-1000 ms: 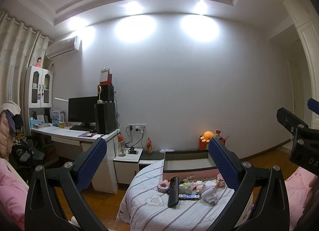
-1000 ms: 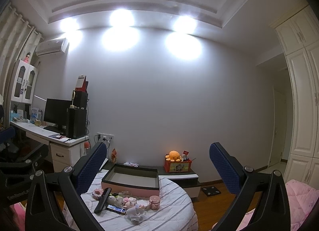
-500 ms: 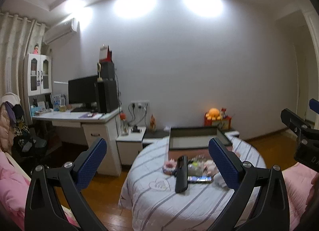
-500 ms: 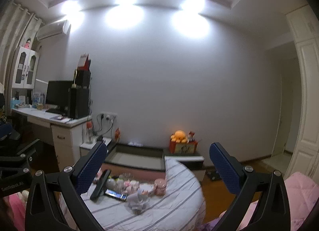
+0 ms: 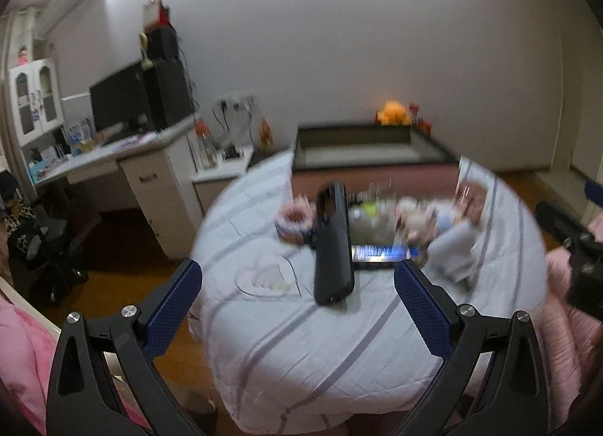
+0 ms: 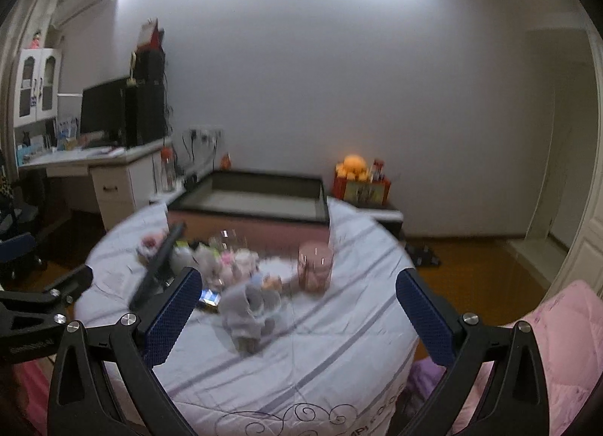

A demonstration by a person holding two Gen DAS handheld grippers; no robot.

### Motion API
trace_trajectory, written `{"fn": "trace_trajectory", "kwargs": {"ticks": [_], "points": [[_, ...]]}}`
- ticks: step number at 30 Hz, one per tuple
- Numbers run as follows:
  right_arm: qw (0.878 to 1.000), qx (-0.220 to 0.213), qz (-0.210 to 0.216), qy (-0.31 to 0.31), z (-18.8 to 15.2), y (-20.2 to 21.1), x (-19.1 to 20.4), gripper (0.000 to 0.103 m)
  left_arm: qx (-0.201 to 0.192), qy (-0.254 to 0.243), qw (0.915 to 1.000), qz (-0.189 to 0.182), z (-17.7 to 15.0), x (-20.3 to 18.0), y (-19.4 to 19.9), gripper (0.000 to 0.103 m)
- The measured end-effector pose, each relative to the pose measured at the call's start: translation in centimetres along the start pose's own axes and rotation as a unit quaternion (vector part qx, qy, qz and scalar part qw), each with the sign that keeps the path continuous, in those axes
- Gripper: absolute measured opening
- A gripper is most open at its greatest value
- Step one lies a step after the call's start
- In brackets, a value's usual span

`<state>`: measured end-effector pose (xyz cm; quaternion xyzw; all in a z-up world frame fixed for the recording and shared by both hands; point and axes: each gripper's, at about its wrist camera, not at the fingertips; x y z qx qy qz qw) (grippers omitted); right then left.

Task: Organize rigid objects
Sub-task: 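Grasp the black remote with the left tool while the right tool grasps the white plastic part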

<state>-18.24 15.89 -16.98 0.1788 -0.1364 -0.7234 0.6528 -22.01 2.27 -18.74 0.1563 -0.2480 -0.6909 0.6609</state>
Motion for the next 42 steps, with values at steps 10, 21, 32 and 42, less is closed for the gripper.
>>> {"fn": "trace_trajectory", "kwargs": {"ticks": [10,21,32,42], "points": [[0.998,0.065,0.006,-0.021,-1.8,-6.9,-1.6,0.103,0.055,-0.017,0.9983,0.006,-0.3,-0.3,-6.5,0.102],[0.994,0.099,0.032,-0.027,-2.8,-10.2,-1.6,0.103,0.102,0.014,0.9929,-0.060,-0.5,0.4,-11.1,0.058],[0.992,0.096,0.079,-0.014,-3.1,-10.3,0.5,0.103,0.083,0.025,0.9916,-0.095,-0.4,2.0,-10.6,0.024],[0.988,0.101,0.116,-0.011,-3.3,-10.4,2.6,0.103,0.083,0.032,0.9881,-0.125,-1.1,2.8,-9.3,0.014]]}}
Point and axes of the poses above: each gripper's, at about its wrist camera, not at the fingertips, and y roughly against the way its jaws point, x to its left, z to its top, and after that the axes turned 1 degree about x, right-handed
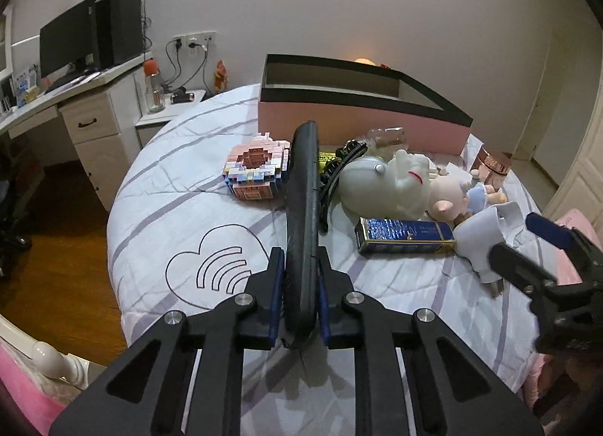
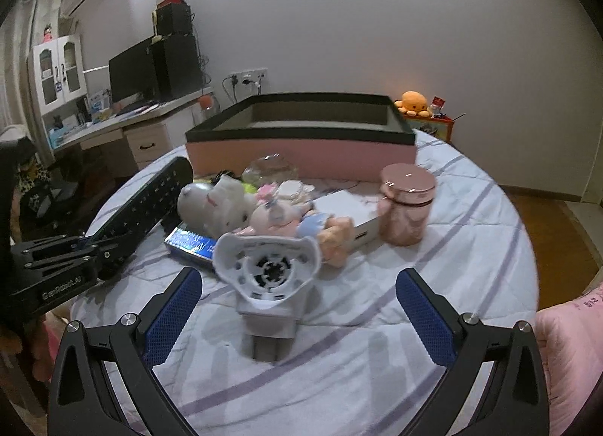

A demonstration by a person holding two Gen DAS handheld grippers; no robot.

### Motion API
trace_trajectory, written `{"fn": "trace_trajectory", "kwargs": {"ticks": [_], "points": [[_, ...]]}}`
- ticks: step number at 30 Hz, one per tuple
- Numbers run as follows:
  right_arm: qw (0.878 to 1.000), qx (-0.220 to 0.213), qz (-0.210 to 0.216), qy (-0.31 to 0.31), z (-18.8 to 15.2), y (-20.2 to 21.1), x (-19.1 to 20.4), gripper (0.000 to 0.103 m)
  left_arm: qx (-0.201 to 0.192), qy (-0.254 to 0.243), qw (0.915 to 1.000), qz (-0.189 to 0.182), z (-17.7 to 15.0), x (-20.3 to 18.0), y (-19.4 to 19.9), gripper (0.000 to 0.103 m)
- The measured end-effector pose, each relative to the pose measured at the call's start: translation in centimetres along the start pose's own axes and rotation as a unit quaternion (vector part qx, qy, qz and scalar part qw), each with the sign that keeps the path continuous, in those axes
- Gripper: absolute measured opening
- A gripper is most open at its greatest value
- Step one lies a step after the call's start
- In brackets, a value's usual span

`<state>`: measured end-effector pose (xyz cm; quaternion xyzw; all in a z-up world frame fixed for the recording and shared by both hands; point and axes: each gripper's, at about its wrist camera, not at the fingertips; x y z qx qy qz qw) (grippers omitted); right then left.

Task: Organize rigid objects
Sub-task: 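Grasp the black remote with the left tool while the right tool grasps the white plastic part, then carry the remote and white part into the pink box and open both tools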

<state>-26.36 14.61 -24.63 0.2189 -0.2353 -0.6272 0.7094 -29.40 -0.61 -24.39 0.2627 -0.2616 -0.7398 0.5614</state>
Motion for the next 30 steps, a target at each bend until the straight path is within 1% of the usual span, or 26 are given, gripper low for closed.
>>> {"fn": "trace_trajectory", "kwargs": {"ticks": [3,4,5,6,8,11,15,20,25,27,30], "points": [[1.000,0.014,0.013,-0.018,-0.2,-1.3,0.0,0.103,0.004,0.000,1.0000,-0.007,-0.1,0.0,0.1,0.013],[0.999,0.017,0.016,-0.022,-0.2,-1.5,-0.1,0.100,0.005,-0.001,1.0000,-0.007,-0.1,0.0,0.0,0.013],[0.999,0.020,0.016,-0.024,-0.2,-1.9,-0.1,0.086,0.005,0.001,1.0000,-0.006,-0.1,0.1,0.0,0.013],[0.999,0.024,0.013,-0.023,-0.1,-2.2,0.0,0.068,0.009,0.000,0.9999,-0.008,-0.1,0.1,-0.1,0.013],[0.999,0.027,0.019,-0.023,-0.1,-2.7,0.1,0.055,0.009,-0.002,0.9999,-0.006,-0.1,0.0,-0.2,0.013],[0.999,0.044,0.023,-0.021,0.0,-3.6,0.4,0.054,0.010,-0.003,0.9999,-0.006,0.0,-0.2,-0.4,0.013],[0.998,0.045,0.028,-0.034,0.3,-3.7,0.0,0.054,0.012,0.000,0.9999,-0.006,0.1,-0.2,-0.7,0.013],[0.997,0.055,0.038,-0.030,0.7,-4.3,0.0,0.054,0.011,-0.001,0.9999,-0.003,0.3,-0.4,-0.9,0.013],[0.997,0.051,0.046,-0.022,0.5,-3.8,-0.1,0.054,-0.004,0.006,1.0000,-0.005,0.2,-0.1,0.2,0.012],[0.997,0.050,0.056,-0.022,0.4,-3.4,-0.1,0.054,-0.011,0.006,0.9999,-0.005,0.2,-0.1,0.7,0.012],[0.997,0.050,0.065,-0.016,0.3,-2.9,0.2,0.054,-0.005,-0.003,1.0000,-0.008,0.1,-0.5,1.2,0.012]]}}
Point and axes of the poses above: each gripper's, at about its wrist camera, not at the fingertips, and y roughly against the way its jaws point, x to its left, z to its top, and after that the axes turned 1 degree about x, right-handed
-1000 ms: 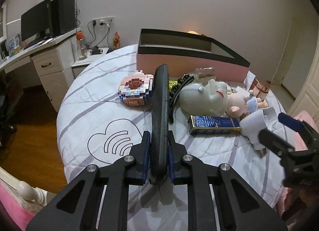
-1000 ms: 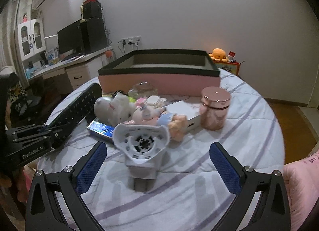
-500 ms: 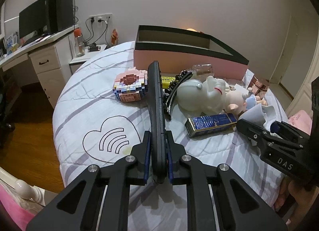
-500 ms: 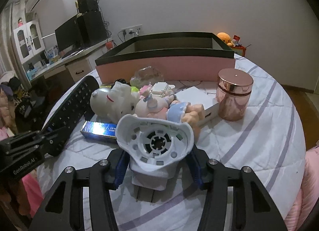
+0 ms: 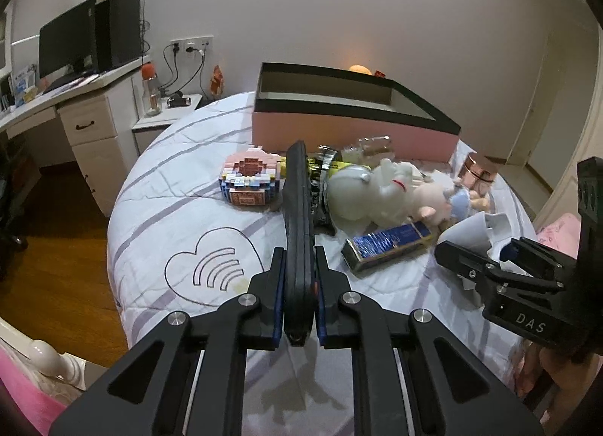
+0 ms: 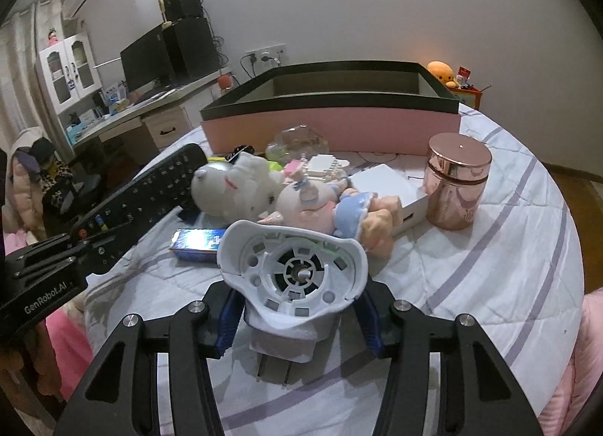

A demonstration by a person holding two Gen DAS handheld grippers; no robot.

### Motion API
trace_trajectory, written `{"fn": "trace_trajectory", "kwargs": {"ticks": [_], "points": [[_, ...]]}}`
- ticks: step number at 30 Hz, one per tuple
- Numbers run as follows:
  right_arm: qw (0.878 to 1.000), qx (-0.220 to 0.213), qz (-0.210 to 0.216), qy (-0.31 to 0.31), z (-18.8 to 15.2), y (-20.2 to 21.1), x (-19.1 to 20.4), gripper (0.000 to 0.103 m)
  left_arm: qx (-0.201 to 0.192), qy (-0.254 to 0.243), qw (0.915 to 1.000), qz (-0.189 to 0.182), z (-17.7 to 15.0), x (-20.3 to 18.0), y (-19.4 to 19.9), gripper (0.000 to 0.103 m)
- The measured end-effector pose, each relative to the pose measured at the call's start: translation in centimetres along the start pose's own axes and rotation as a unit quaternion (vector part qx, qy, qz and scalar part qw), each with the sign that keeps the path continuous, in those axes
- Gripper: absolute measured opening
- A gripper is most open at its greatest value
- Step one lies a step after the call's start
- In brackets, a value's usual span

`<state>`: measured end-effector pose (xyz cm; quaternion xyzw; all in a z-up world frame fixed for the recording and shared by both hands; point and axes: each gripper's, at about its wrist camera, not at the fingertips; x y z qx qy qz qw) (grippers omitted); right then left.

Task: Organize rigid objects
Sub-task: 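Carry the remote and white part into the pink box and open both tools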

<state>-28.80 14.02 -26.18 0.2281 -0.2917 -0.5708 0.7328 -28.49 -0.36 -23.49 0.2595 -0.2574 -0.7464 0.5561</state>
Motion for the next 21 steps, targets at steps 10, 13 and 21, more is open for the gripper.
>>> {"fn": "trace_trajectory", "kwargs": {"ticks": [10,13,21], "points": [[1.000,0.007,-0.002,-0.001,-0.5,0.5,-0.4,0.054,0.031,0.003,0.9995,0.008,0.0,-0.2,-2.0,0.013],[1.000,0.011,-0.003,-0.001,-0.4,0.1,-0.5,0.054,0.036,0.001,0.9993,0.010,0.5,-0.3,-2.8,0.014],[1.000,0.017,-0.003,-0.004,0.4,-0.8,-0.9,0.054,0.042,0.001,0.9990,0.016,1.4,-0.3,-4.1,0.013]]}}
Point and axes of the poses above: each gripper's, at about its wrist camera, not at the fingertips, and y roughly against the way its jaws point, x to its left, z to its top, and after that the axes turned 1 degree about x, right-handed
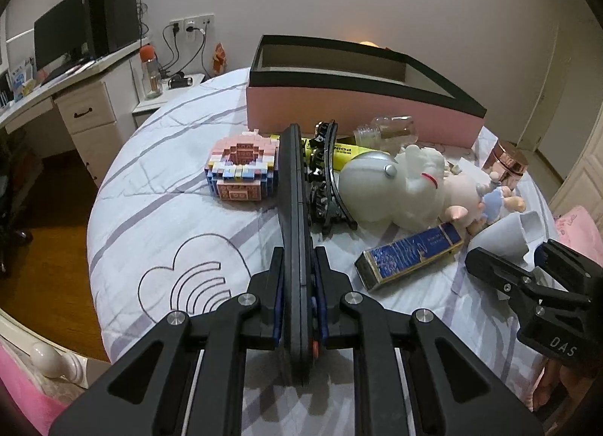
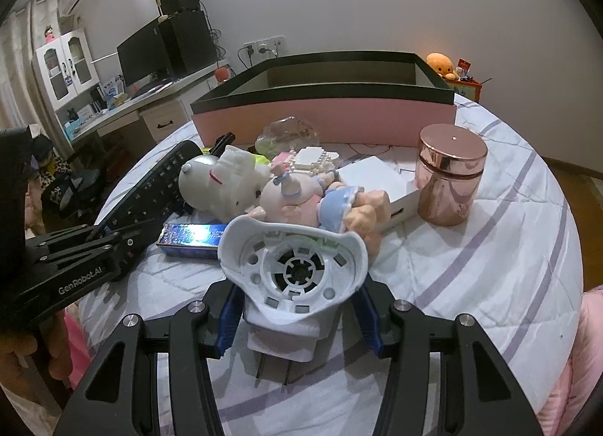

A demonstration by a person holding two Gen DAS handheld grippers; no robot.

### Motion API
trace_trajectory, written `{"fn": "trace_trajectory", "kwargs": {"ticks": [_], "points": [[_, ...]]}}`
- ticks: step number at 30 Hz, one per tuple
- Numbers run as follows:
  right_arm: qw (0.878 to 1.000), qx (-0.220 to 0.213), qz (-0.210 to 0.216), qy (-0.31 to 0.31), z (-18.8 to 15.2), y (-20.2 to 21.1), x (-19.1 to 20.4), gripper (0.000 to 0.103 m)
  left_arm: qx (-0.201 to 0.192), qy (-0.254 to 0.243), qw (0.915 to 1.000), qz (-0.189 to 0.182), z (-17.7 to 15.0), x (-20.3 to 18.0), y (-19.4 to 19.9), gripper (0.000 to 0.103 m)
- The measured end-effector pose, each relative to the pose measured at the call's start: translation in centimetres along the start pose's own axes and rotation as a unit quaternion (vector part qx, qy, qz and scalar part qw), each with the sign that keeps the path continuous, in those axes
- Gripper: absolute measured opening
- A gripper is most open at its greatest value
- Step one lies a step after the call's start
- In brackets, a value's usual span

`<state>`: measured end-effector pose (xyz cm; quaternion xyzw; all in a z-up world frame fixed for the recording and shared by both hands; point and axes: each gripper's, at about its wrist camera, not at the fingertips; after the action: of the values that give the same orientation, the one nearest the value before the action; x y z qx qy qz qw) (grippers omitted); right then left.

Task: Organize rigid objects
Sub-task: 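Carry the remote and white part into the pink box and open both tools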

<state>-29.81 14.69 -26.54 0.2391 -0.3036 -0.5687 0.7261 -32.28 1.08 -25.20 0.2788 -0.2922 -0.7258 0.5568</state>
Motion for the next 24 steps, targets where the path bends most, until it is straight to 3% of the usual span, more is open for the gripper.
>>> {"fn": "trace_trajectory", "kwargs": {"ticks": [17,24], "points": [[0.999,-0.027,0.019,0.009,0.3,2.5,0.8,0.053,-0.041,0.003,0.9992,-0.001,-0.4,0.3,4.7,0.012],[0.998,-0.061,0.007,0.024,2.3,5.3,1.7,0.053,-0.088,0.001,0.9961,-0.007,1.1,-0.2,8.4,0.012]]}}
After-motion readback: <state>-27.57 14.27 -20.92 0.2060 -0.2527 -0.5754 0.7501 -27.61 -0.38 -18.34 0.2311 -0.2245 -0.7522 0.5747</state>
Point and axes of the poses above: each gripper's, at about its wrist camera, not at the fingertips, and y roughly against the way its jaws point, x to its left, z to its top, and after that the axes turned 1 degree about x, right-handed
